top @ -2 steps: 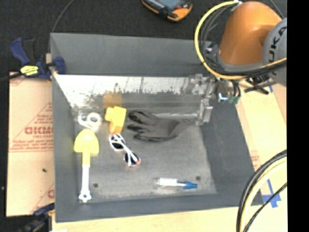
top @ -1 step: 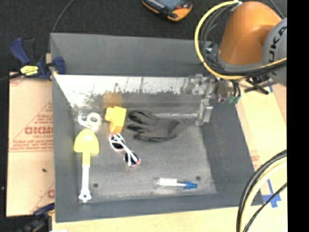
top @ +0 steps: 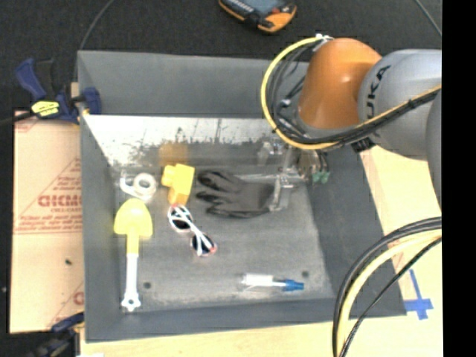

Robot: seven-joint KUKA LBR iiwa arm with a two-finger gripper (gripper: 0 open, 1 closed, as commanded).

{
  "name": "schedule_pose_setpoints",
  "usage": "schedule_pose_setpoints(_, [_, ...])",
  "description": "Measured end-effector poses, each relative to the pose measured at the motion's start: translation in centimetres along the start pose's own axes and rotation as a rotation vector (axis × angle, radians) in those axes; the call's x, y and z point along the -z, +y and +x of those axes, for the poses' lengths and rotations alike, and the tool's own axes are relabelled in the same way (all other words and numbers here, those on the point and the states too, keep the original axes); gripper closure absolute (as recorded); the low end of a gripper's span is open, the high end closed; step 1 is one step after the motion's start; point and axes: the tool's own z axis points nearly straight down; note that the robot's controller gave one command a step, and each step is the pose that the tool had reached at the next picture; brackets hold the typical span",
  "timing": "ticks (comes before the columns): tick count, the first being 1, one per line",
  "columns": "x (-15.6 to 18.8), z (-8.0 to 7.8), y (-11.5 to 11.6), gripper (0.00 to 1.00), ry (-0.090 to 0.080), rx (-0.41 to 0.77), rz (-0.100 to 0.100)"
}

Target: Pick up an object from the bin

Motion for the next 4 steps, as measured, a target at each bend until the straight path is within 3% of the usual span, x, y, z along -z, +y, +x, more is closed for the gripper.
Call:
schedule_pose_setpoints(1, [-0.2,0.3,0.1,0.0,0.007,0.002,-0.002])
schedule_pose_setpoints(2, [-7.6,5.3,0.9,0.0,0.008,0.24,-0.003])
schedule_pose_setpoints(3, [-4.2,-0.5,0.3,0.0,-0.004,0.234,0.001])
schedule_pose_setpoints(4, [-8.5,3.1,6.5,0.0,0.004,0.263,-0.005])
